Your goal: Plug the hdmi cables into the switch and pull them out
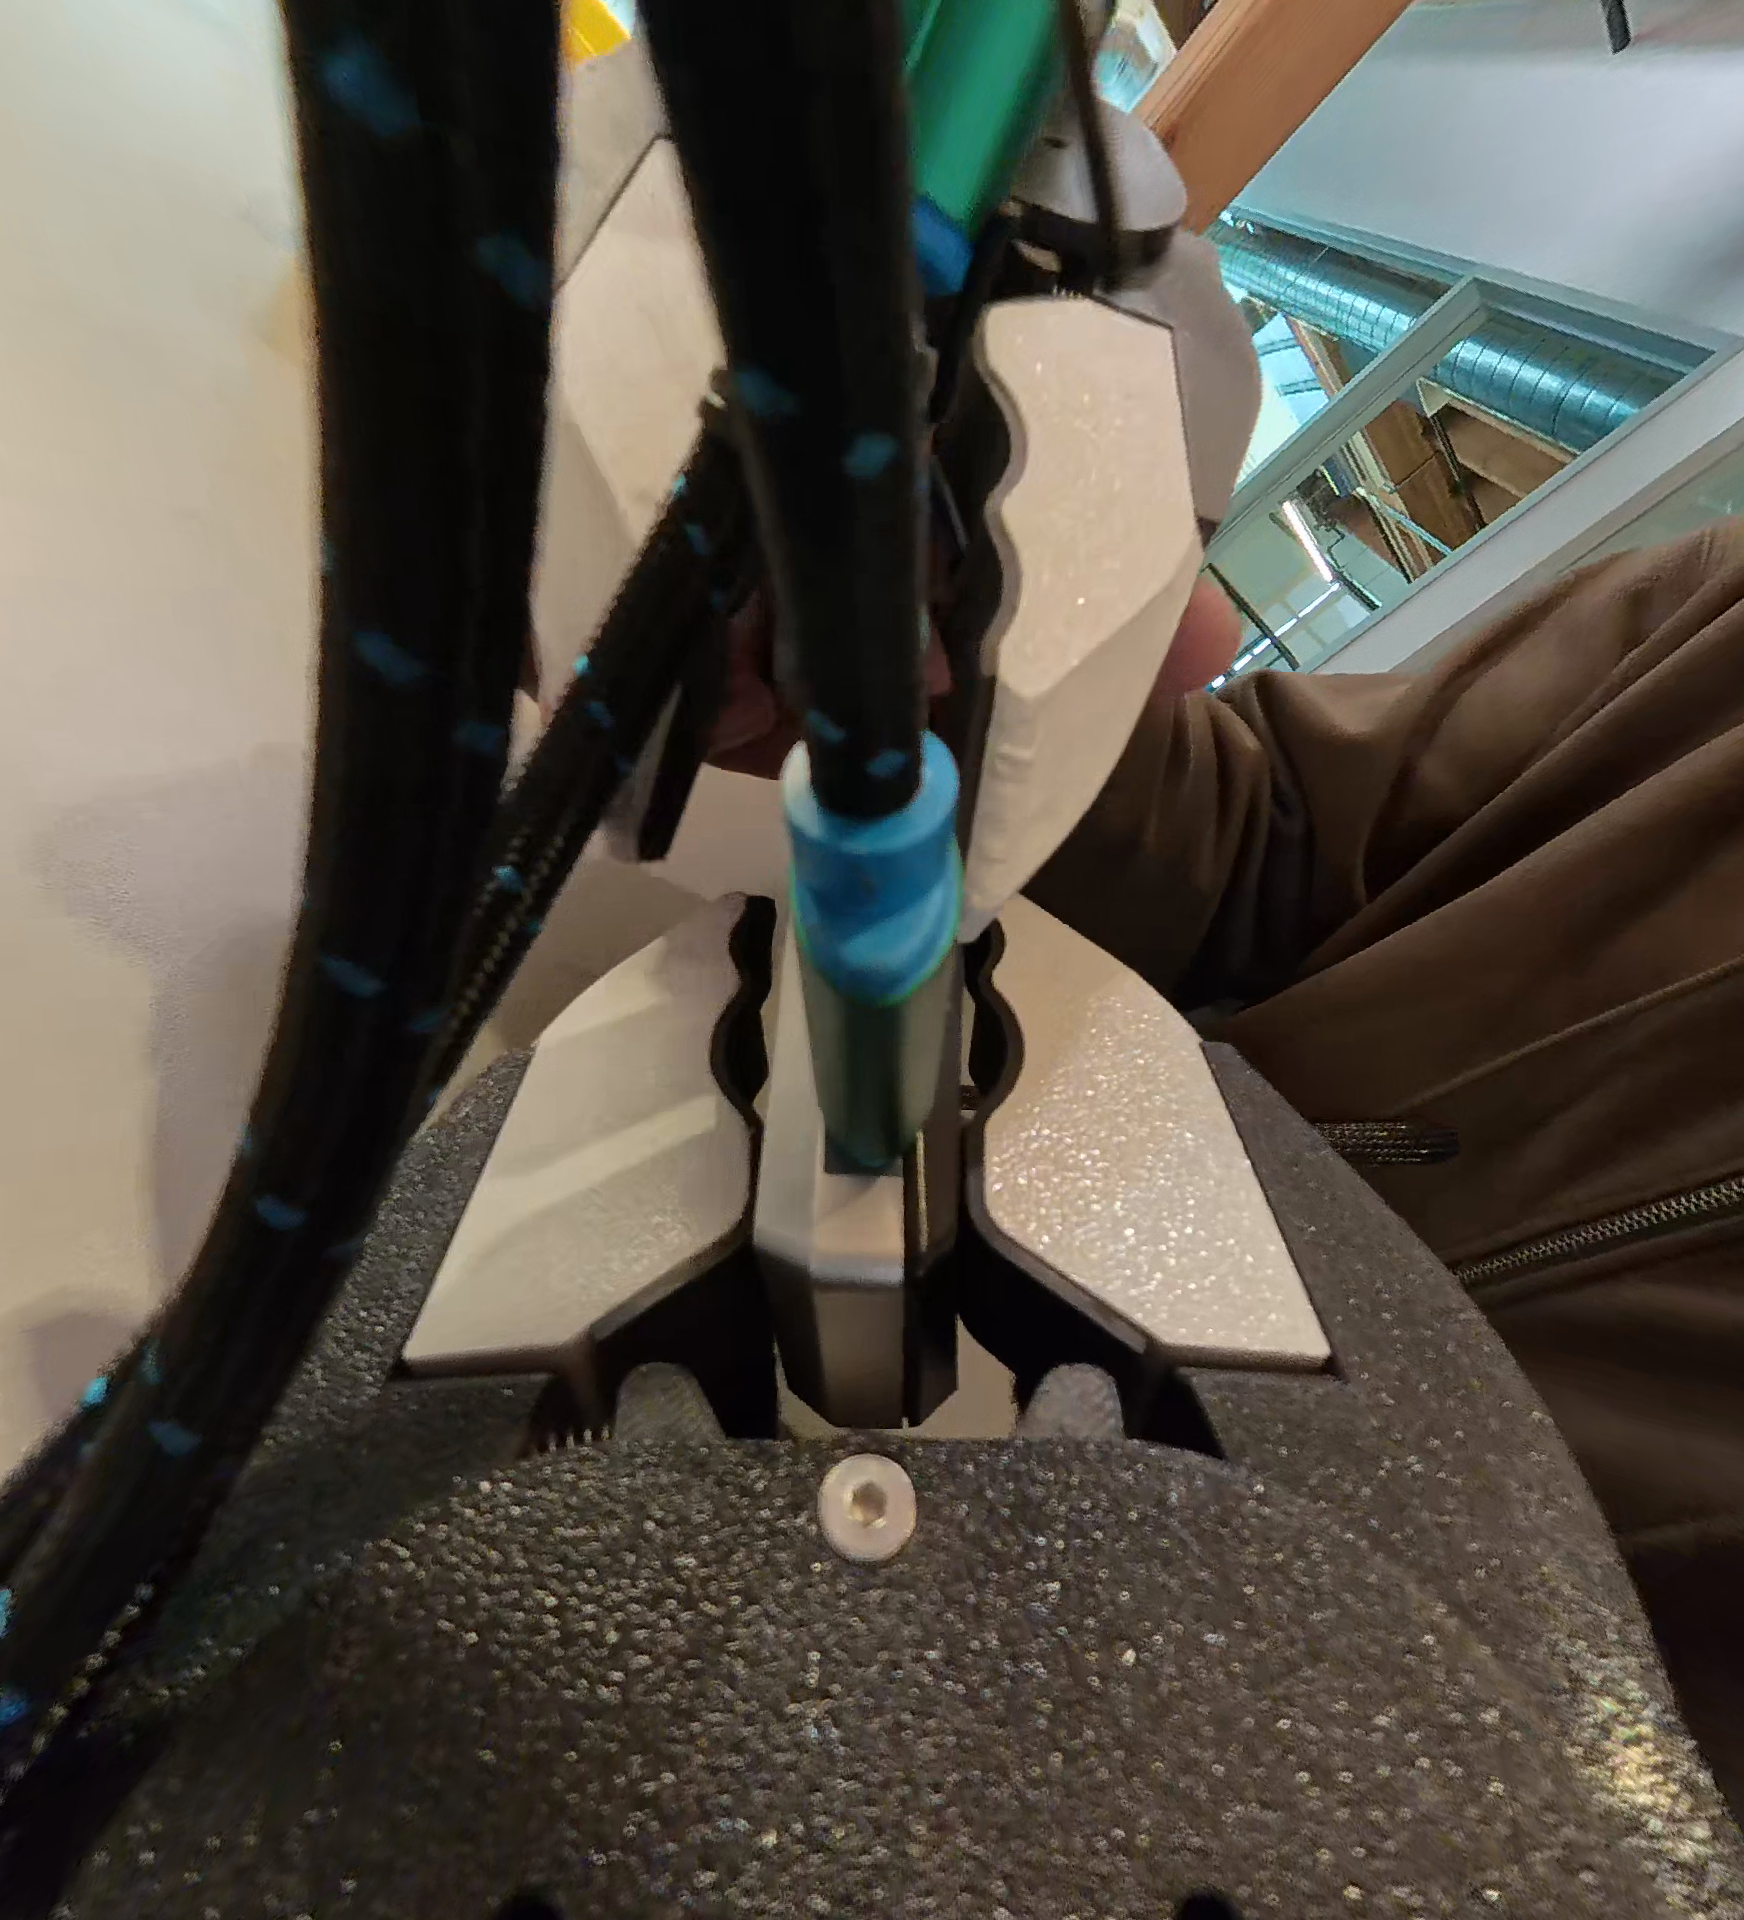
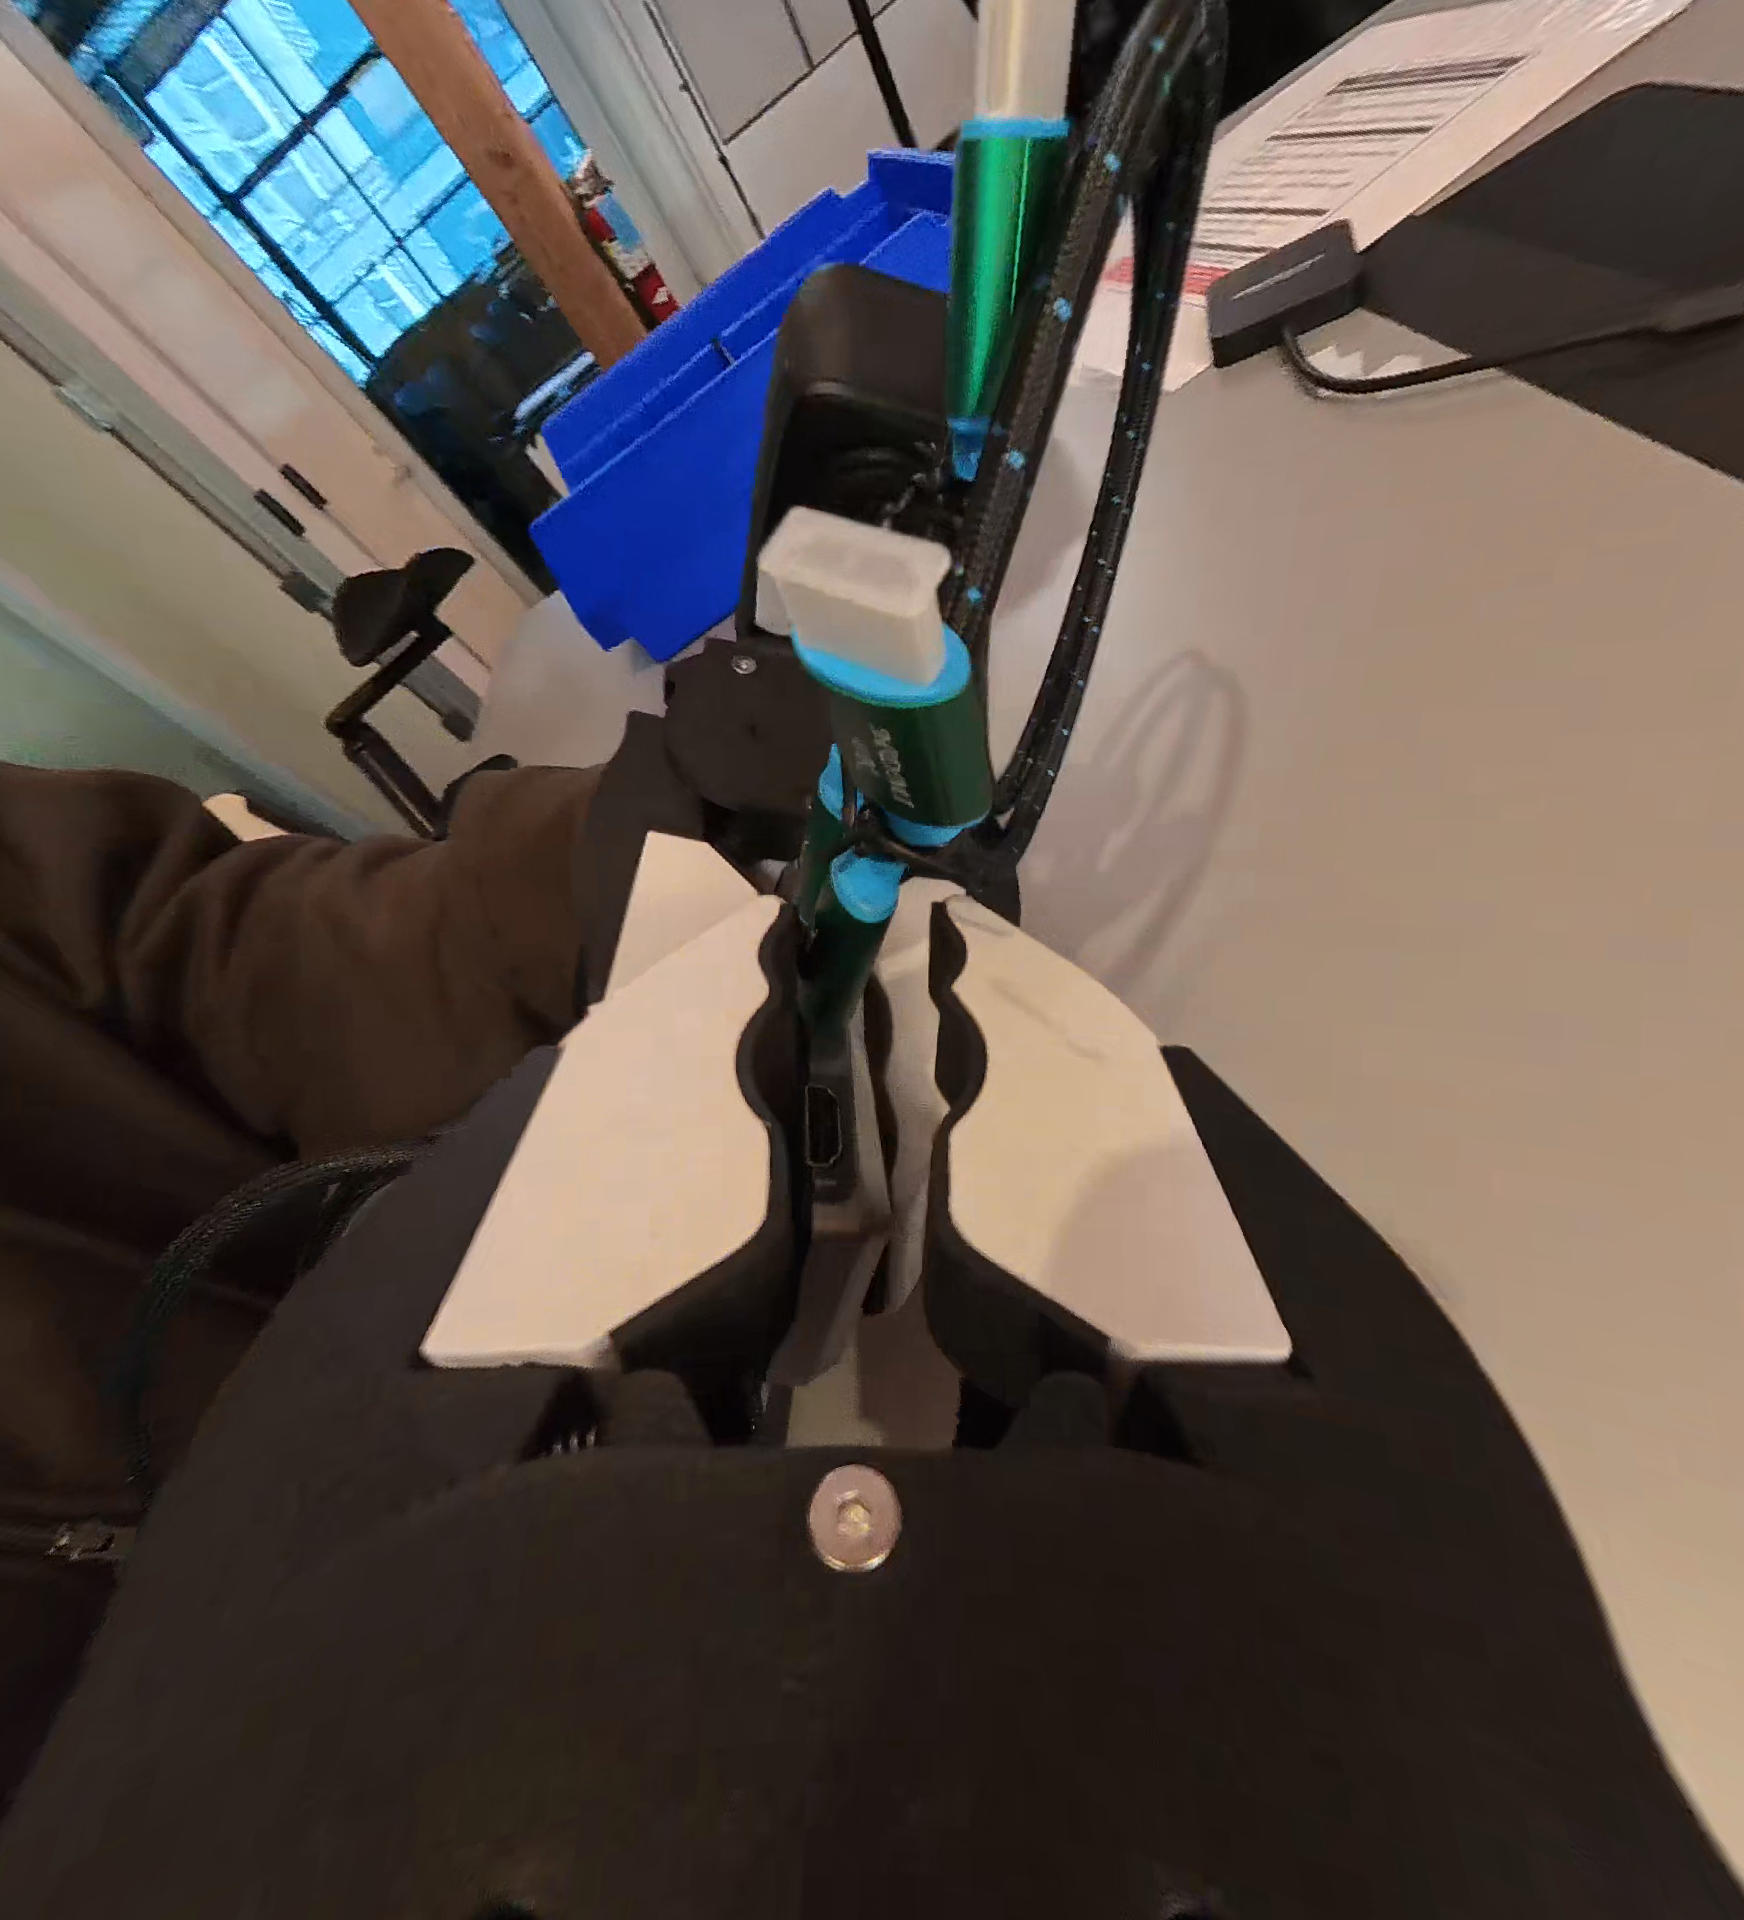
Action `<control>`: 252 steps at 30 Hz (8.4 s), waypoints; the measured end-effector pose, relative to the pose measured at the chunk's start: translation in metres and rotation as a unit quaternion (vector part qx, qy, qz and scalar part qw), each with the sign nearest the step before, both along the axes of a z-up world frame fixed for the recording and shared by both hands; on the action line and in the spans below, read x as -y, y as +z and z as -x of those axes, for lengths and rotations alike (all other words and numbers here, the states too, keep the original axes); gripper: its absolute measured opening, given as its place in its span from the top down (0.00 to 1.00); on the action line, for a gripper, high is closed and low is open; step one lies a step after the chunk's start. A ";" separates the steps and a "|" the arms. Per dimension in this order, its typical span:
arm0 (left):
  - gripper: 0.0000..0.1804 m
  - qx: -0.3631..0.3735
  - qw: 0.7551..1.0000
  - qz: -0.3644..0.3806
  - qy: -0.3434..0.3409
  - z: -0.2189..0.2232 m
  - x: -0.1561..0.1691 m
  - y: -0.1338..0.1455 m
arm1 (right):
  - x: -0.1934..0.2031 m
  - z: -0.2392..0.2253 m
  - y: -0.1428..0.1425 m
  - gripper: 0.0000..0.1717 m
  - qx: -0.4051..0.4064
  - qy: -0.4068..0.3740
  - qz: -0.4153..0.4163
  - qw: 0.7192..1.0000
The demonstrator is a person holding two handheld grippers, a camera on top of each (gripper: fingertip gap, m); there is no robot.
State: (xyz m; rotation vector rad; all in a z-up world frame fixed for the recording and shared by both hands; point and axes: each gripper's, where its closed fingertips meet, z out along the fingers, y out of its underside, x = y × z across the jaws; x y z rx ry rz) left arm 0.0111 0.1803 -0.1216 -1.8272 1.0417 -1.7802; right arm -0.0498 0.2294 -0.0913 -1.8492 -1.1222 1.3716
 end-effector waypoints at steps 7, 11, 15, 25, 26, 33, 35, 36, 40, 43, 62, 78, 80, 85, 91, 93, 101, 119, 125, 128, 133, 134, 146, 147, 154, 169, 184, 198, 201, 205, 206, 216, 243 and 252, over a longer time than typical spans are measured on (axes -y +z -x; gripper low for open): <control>0.79 -0.024 0.999 0.007 0.023 -0.005 -0.009 -0.007 | -0.004 -0.003 0.000 0.91 -0.045 0.000 0.013 0.999; 0.76 -0.028 0.998 0.003 0.062 -0.006 -0.021 -0.008 | -0.012 -0.004 0.004 0.92 -0.096 -0.026 0.036 0.994; 0.70 -0.016 0.994 0.006 0.108 -0.003 -0.034 -0.004 | -0.025 -0.010 0.015 0.93 -0.171 -0.075 0.052 0.981; 0.70 0.097 0.981 -0.012 0.167 -0.001 -0.048 0.027 | -0.028 -0.017 0.034 0.94 -0.252 -0.095 0.046 0.962; 0.70 0.098 0.981 -0.018 0.166 0.000 -0.048 0.028 | -0.027 -0.016 0.035 0.94 -0.256 -0.094 0.045 0.961; 0.78 0.093 0.981 -0.021 0.172 0.000 -0.050 0.027 | -0.036 -0.020 0.032 0.92 -0.223 -0.139 -0.020 0.965; 0.84 0.102 0.980 -0.027 0.170 -0.002 -0.048 0.030 | -0.038 -0.022 0.031 0.92 -0.216 -0.142 -0.033 0.965; 0.84 0.108 0.979 -0.030 0.170 -0.003 -0.047 0.032 | -0.037 -0.023 0.033 0.92 -0.222 -0.137 -0.032 0.965; 0.85 0.108 0.982 -0.030 0.152 -0.006 -0.041 0.032 | -0.030 -0.022 0.034 0.92 -0.209 -0.105 -0.025 0.972; 0.85 0.100 0.987 -0.031 0.123 -0.008 -0.033 0.032 | -0.021 -0.020 0.031 0.92 -0.186 -0.062 0.007 0.981; 0.88 0.022 0.998 -0.028 0.045 -0.049 0.003 0.009 | -0.086 -0.110 0.050 0.93 -0.121 -0.176 0.031 0.976; 0.88 0.082 0.987 -0.045 0.133 -0.005 -0.045 0.026 | -0.091 -0.120 0.060 0.93 -0.080 -0.233 -0.056 0.968; 0.88 0.078 0.987 -0.042 0.136 -0.005 -0.049 0.024 | -0.086 -0.120 0.068 0.93 -0.063 -0.234 -0.088 0.966; 0.88 0.081 0.987 -0.041 0.135 -0.004 -0.051 0.025 | -0.057 -0.133 0.097 0.94 -0.037 -0.259 -0.157 0.952; 0.88 0.080 0.987 -0.037 0.135 -0.004 -0.052 0.024 | 0.011 -0.185 0.119 0.94 0.014 -0.313 -0.219 0.924; 0.88 0.080 0.987 -0.036 0.135 -0.005 -0.052 0.024 | 0.031 -0.217 0.128 0.94 0.064 -0.330 -0.254 0.907; 0.88 0.076 0.987 -0.038 0.138 -0.006 -0.053 0.023 | 0.089 -0.356 0.167 0.93 0.292 -0.344 -0.440 0.776; 0.88 0.074 0.986 -0.048 0.144 -0.005 -0.053 0.023 | 0.117 -0.433 0.014 0.93 0.539 -0.237 -0.426 0.687; 0.88 0.071 0.986 -0.044 0.145 -0.005 -0.054 0.022 | 0.131 -0.428 0.014 0.94 0.539 -0.241 -0.432 0.682; 0.88 0.069 0.986 -0.041 0.145 -0.006 -0.054 0.022 | 0.128 -0.429 0.012 0.93 0.533 -0.250 -0.434 0.682; 0.88 0.068 0.986 -0.040 0.146 -0.006 -0.055 0.021 | 0.107 -0.429 -0.005 0.93 0.531 -0.239 -0.414 0.699; 0.88 0.069 0.986 -0.041 0.146 -0.006 -0.055 0.021 | 0.105 -0.430 -0.013 0.93 0.534 -0.233 -0.395 0.710; 0.88 0.069 0.986 -0.038 0.145 -0.006 -0.055 0.021 | 0.129 -0.434 0.014 0.75 0.508 -0.305 -0.267 0.760; 0.88 0.069 0.986 -0.037 0.145 -0.006 -0.055 0.021 | 0.131 -0.433 0.022 0.75 0.511 -0.310 -0.269 0.755; 0.88 0.059 0.988 -0.031 0.138 -0.009 -0.055 0.018 | 0.106 -0.332 0.050 0.81 0.368 -0.318 -0.288 0.825; 0.88 0.059 0.988 -0.051 0.131 -0.005 -0.048 0.021 | -0.031 -0.062 0.043 0.78 0.042 -0.198 -0.208 0.957; 0.88 0.062 0.998 -0.033 0.000 0.005 -0.016 0.020 | -0.009 0.004 0.016 0.84 -0.018 0.019 -0.005 1.000; 0.86 0.007 0.999 -0.023 0.043 -0.007 -0.029 0.004 | -0.018 0.000 0.003 0.93 -0.063 0.038 0.059 0.996; 0.84 0.009 0.997 -0.033 0.062 -0.008 -0.033 0.005 | -0.021 -0.001 0.007 0.93 -0.078 0.031 0.057 0.995; 0.85 0.019 0.995 -0.048 0.079 -0.009 -0.034 0.009 | -0.021 -0.001 0.010 0.93 -0.088 0.033 0.054 0.994; 0.85 0.027 0.995 -0.050 0.085 -0.010 -0.035 0.011 | -0.021 -0.003 0.012 0.93 -0.093 0.033 0.055 0.994; 0.87 0.049 0.996 -0.022 0.073 -0.013 -0.033 0.017 | -0.020 -0.005 0.018 0.93 -0.078 0.033 0.035 0.996; 0.87 0.035 0.999 0.006 0.023 -0.008 -0.019 0.013 | -0.059 -0.032 0.035 0.94 -0.152 -0.048 0.100 0.982; 0.87 0.084 0.993 0.002 0.079 0.001 -0.037 0.023 | -0.085 -0.104 0.062 0.93 -0.153 -0.117 0.024 0.981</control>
